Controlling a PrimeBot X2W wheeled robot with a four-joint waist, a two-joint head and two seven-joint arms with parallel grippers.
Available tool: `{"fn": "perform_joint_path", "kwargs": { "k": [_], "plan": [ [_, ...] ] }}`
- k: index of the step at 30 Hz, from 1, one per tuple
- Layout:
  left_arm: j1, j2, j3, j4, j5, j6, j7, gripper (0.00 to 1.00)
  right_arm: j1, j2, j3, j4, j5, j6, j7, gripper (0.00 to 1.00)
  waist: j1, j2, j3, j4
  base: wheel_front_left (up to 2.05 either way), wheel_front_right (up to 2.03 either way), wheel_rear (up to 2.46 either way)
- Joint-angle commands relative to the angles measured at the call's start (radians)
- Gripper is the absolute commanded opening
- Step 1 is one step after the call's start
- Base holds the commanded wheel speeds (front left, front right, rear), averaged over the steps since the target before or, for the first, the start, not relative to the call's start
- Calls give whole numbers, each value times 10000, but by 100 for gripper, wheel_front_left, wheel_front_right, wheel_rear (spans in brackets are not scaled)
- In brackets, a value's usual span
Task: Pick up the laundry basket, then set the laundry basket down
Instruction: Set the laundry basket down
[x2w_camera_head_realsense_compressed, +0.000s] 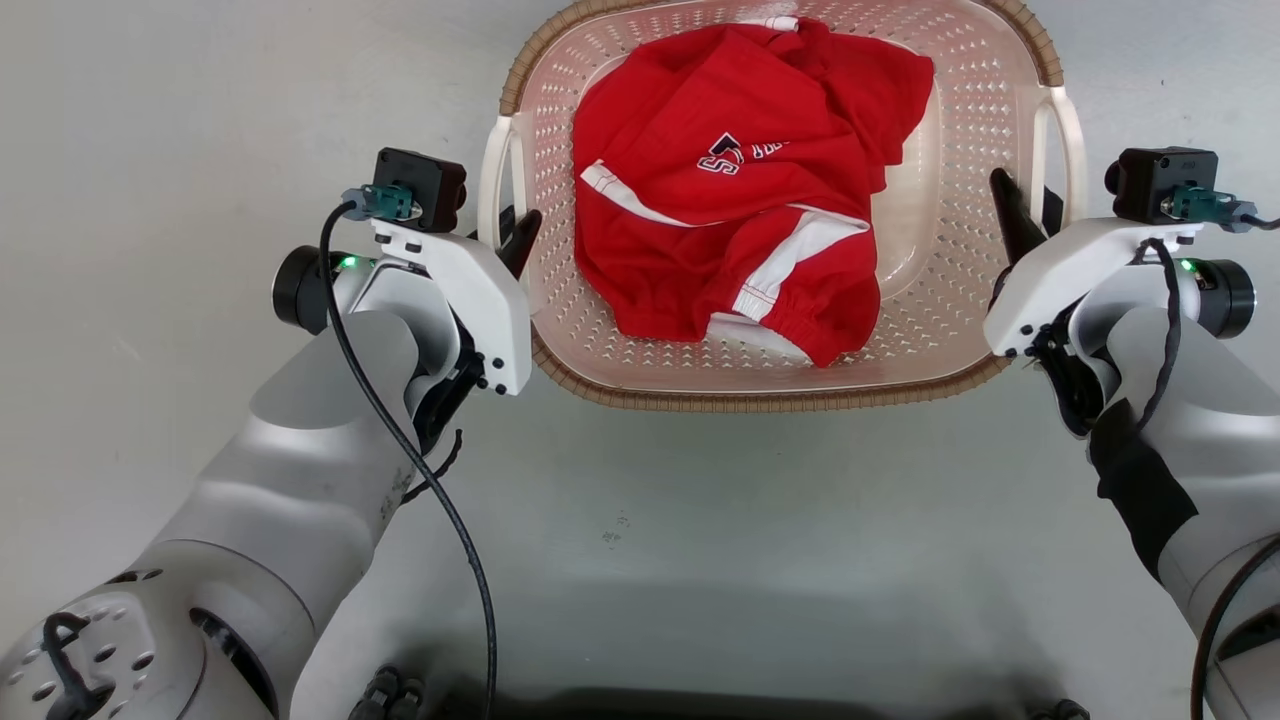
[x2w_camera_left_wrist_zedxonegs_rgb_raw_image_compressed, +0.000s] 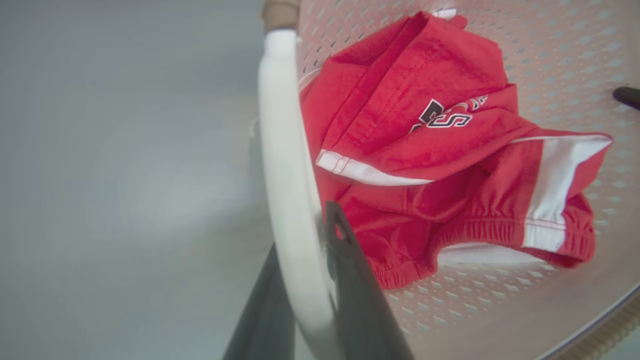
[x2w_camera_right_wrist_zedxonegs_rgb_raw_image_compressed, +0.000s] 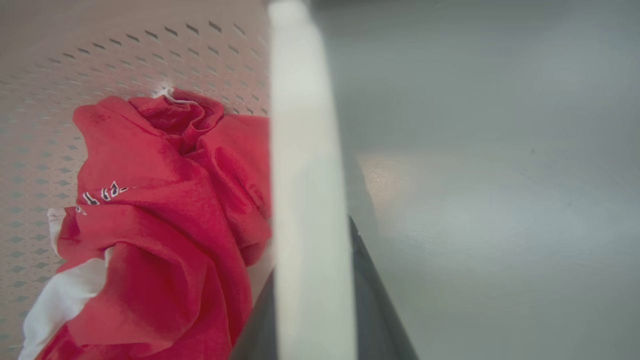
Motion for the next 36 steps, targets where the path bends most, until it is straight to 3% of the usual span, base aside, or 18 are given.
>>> {"fn": "perform_joint_path", "kwargs": {
  "k": [1,7,8,9,10,11,23,36],
  "plan": [
    [-27,1195,77,385,150,221,-133,0,676,-959,-62,191,-83,-144,-145,0,0,0,-5,-10,0,0,0],
    [21,1266,-8,141,143,221,-207,0,776,-959,-233,-12,-249,-144,-145,0,0,0,22,-13,0,0,0],
    [31,1273,-18,99,128,221,-219,31,794,-959,-255,-36,-246,-144,-145,0,0,0,27,-8,0,0,0],
    [35,1282,-31,25,130,221,-280,85,808,-959,-265,-52,-250,-144,-145,5,0,0,35,-2,0,0,0],
    [42,1292,-37,-44,104,221,-361,100,828,-959,-255,-84,-247,-144,-145,88,0,0,43,5,0,0,0],
    [51,1303,-45,-114,79,221,-420,100,849,-959,-224,-134,-247,-144,-145,100,0,0,52,9,0,0,0],
    [154,1560,-176,-1100,119,221,-1170,100,1145,-958,540,-1231,108,-144,-145,100,0,0,160,48,0,0,0],
    [191,1724,-206,-1614,88,221,-1331,100,1017,-958,1151,-1258,627,-144,-145,100,0,0,152,93,0,0,0]
  ]
}}
